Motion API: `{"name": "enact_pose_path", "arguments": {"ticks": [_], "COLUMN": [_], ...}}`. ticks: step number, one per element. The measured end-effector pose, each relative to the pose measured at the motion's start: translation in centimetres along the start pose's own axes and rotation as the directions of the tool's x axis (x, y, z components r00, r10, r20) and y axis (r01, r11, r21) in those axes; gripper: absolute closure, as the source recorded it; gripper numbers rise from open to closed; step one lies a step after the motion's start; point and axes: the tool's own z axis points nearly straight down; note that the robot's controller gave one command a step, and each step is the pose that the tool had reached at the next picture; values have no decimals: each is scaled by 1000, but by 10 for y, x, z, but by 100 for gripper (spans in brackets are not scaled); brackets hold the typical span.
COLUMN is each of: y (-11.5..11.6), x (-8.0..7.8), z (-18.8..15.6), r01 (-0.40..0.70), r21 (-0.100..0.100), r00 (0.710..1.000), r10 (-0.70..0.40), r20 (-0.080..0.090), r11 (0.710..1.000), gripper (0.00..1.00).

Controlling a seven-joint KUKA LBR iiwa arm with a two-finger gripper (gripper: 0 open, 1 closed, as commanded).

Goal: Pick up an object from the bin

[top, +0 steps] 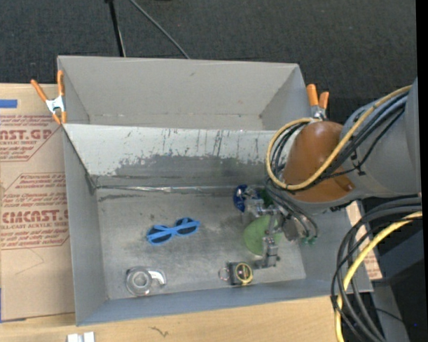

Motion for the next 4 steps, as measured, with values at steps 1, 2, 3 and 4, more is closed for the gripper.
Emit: {"name": "enact_pose_path", "arguments": {"ticks": [1, 2, 3, 4], "y": [-54, -52, -52, -4], "x": [-18, -18, -18, -6], "z": [-9, -9, -9, -1], "r01": [154, 155, 155, 225], "r21": [5, 2, 3, 0], "r00": [988, 988, 988, 974], "r10": [-154, -155, -155, -225], "r20": [6, 6, 6, 3], "r11": [988, 988, 988, 974], "gripper": [0, 100, 0, 0]}}
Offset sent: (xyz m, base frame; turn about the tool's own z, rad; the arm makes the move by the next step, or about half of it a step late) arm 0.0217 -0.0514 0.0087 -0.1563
